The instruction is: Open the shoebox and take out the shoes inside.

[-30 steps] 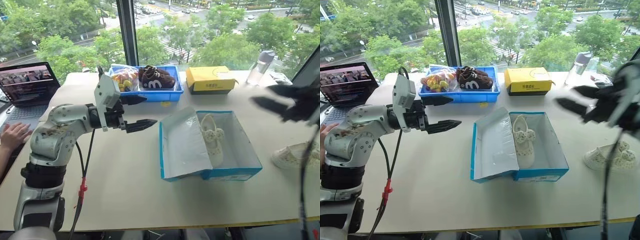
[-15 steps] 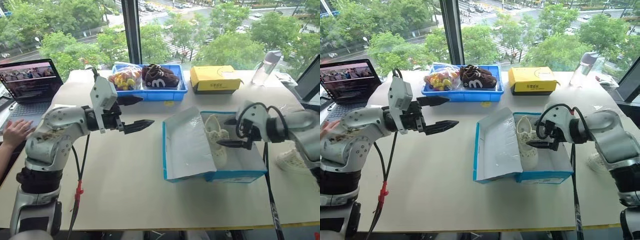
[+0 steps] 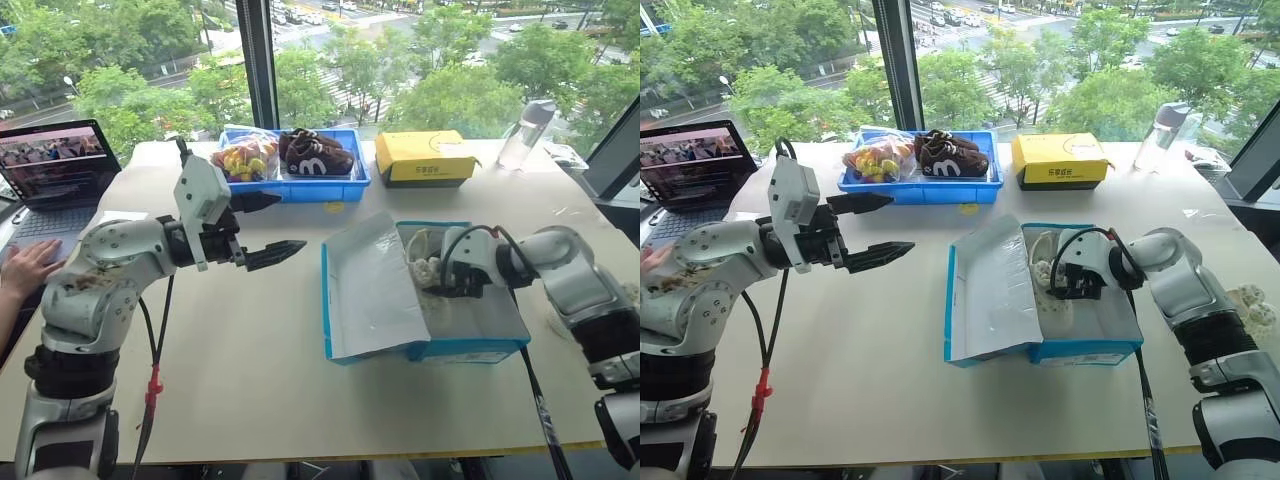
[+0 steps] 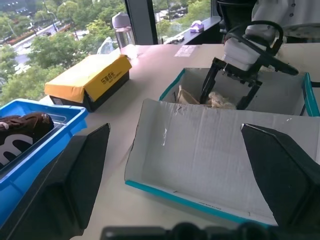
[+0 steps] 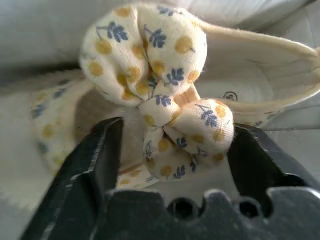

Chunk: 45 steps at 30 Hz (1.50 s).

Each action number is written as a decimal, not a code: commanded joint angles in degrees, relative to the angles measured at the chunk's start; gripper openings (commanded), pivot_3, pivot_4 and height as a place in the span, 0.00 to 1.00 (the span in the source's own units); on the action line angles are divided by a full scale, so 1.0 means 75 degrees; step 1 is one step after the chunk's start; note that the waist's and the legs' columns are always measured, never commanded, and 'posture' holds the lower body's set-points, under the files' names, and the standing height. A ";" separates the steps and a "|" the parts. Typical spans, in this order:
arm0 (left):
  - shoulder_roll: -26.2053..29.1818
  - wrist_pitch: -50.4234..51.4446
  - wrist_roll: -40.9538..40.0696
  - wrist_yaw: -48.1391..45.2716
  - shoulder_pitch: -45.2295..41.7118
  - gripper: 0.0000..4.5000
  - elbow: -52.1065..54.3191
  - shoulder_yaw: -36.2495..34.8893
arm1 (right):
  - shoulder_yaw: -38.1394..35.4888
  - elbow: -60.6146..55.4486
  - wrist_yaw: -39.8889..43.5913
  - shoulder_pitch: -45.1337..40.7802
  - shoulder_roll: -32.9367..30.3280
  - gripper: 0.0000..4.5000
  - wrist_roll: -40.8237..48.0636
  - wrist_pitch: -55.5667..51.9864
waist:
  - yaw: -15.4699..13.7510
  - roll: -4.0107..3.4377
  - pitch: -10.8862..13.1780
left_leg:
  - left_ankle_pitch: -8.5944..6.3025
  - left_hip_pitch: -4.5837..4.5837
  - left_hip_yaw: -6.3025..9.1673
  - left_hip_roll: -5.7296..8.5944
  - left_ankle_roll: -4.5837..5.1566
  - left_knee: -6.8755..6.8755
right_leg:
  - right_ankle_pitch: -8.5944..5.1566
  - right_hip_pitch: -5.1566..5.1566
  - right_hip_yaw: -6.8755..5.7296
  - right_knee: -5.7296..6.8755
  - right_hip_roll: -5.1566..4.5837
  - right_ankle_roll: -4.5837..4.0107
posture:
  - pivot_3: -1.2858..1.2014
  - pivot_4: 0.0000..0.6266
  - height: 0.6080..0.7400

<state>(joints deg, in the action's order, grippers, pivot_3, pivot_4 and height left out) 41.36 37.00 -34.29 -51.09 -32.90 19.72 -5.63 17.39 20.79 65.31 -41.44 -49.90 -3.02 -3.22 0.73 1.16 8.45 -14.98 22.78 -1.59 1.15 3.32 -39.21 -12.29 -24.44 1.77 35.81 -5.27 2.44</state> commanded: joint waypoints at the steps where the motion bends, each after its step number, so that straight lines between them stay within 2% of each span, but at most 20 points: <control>1: 0.0144 0.0033 -0.0159 0.0062 -0.0008 1.00 0.0251 -0.0263 | -0.0134 0.0072 -0.0046 -0.0009 -0.0003 0.46 -0.0219 0.0289 | -0.0002 0.0000 0.0000 | 0.0000 0.0000 0.0001 0.0000 0.0000 0.0000 | 0.0000 0.0001 0.0000 0.0002 0.0000 0.0000 | 0.52 0.24 1.00; 6: 0.0120 -0.0011 -0.0151 0.0049 -0.0089 1.00 0.0153 -0.0180 | -0.0286 -0.0337 -0.0056 0.0096 -0.0040 0.11 -0.0210 0.0251 | -0.0001 0.0000 0.0000 | 0.0000 -0.0003 0.0002 0.0001 0.0000 0.0000 | 0.0001 0.0007 -0.0001 0.0001 -0.0003 0.0000 | 0.52 0.24 1.00; 8: 0.0109 -0.0038 -0.0143 0.0034 -0.0116 1.00 0.0111 -0.0148 | -0.0366 -0.0553 -0.0043 0.0167 -0.0050 0.02 -0.0163 0.0169 | 0.0001 0.0000 0.0000 | 0.0000 -0.0004 0.0003 0.0000 0.0000 0.0000 | 0.0000 0.0005 -0.0001 0.0002 -0.0001 0.0000 | 0.52 0.24 1.00; 9: 0.0107 -0.0053 -0.0132 0.0020 -0.0129 1.00 0.0087 -0.0127 | -0.0425 -0.0689 -0.0035 0.0212 -0.0063 0.01 -0.0126 0.0114 | 0.0009 0.0000 0.0000 | -0.0001 -0.0004 0.0003 -0.0001 -0.0001 0.0001 | 0.0000 0.0004 -0.0001 0.0002 0.0001 0.0000 | 0.52 0.24 1.00; 15: 0.0092 -0.0134 -0.0093 -0.0110 -0.0258 1.00 -0.0111 -0.0036 | -0.1129 -0.2197 0.0335 0.0500 -0.0080 0.01 0.0887 -0.1320 | 0.0006 0.0000 0.0000 | -0.0003 0.0006 0.0002 -0.0001 -0.0002 0.0002 | 0.0000 -0.0006 0.0001 0.0005 0.0000 0.0000 | 0.52 0.24 1.00; 19: 0.0018 -0.0225 -0.0038 -0.0232 -0.0421 1.00 -0.0296 0.0091 | -0.1814 -0.2914 0.0011 0.0321 -0.0209 0.01 0.1263 -0.2017 | -0.0009 0.0000 0.0000 | -0.0003 0.0007 0.0003 0.0001 -0.0001 0.0002 | 0.0000 -0.0007 0.0000 0.0006 -0.0001 0.0000 | 0.52 0.24 1.00; 24: -0.0040 -0.0270 -0.0009 -0.0308 -0.0466 1.00 -0.0350 0.0159 | -0.2522 -0.3063 -0.0619 -0.0013 -0.0008 0.01 0.1642 -0.2712 | -0.0013 0.0000 0.0000 | -0.0003 0.0007 0.0003 0.0002 -0.0001 0.0002 | 0.0000 -0.0006 -0.0002 0.0004 -0.0002 0.0000 | 0.52 0.24 1.00; 32: -0.0087 -0.0287 -0.0001 -0.0340 -0.0446 1.00 -0.0376 0.0188 | -0.4699 -0.2189 -0.1628 -0.1175 0.0036 0.01 0.3417 -0.4983 | -0.0011 0.0000 0.0001 | -0.0004 0.0013 0.0006 0.0000 0.0000 0.0003 | 0.0001 -0.0012 -0.0002 0.0003 -0.0004 -0.0001 | 0.52 0.24 1.00; 36: -0.0132 -0.0262 -0.0031 -0.0338 -0.0442 1.00 -0.0381 0.0197 | -0.5514 -0.0707 -0.2263 -0.1489 -0.0626 0.01 0.3265 -0.4725 | -0.0096 0.0000 0.0001 | -0.0006 0.0017 0.0007 0.0007 0.0002 0.0007 | 0.0001 -0.0008 -0.0007 -0.0006 -0.0013 0.0000 | 0.52 0.24 1.00; 39: -0.0161 -0.0279 -0.0014 -0.0371 -0.0426 1.00 -0.0439 0.0220 | -0.5656 0.0298 -0.2696 -0.0962 -0.1185 0.01 0.2757 -0.4069 | -0.0174 0.0001 0.0001 | -0.0007 0.0023 0.0006 0.0017 0.0005 0.0007 | 0.0000 -0.0008 -0.0013 -0.0011 -0.0021 -0.0001 | 0.52 0.24 1.00; 42: -0.0217 -0.0303 0.0012 -0.0414 -0.0495 1.00 -0.0538 0.0300 | -0.5482 0.0417 -0.2736 -0.0444 -0.1006 0.01 0.2717 -0.3713 | -0.0136 0.0000 0.0000 | -0.0007 0.0019 -0.0003 0.0014 0.0005 0.0013 | 0.0000 -0.0007 -0.0008 -0.0014 -0.0017 -0.0001 | 0.52 0.24 1.00; 45: -0.0283 -0.0340 0.0056 -0.0464 -0.0601 1.00 -0.0637 0.0383 | -0.5108 0.0526 -0.2759 -0.0140 -0.0551 0.01 0.2555 -0.3214 | 0.0065 -0.0001 0.0000 | -0.0006 0.0004 -0.0025 0.0002 0.0005 0.0013 | 0.0001 -0.0003 0.0018 -0.0004 -0.0006 0.0000 | 0.52 0.24 1.00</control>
<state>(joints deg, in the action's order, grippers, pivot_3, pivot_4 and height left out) 39.06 35.96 -33.92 -54.08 -36.04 14.50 -2.57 -21.65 25.99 44.84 -41.57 -54.45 16.35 -31.50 1.22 1.15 8.45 -15.02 22.72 -1.85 1.17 3.36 -39.11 -12.28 -24.46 2.04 35.77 -5.30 2.44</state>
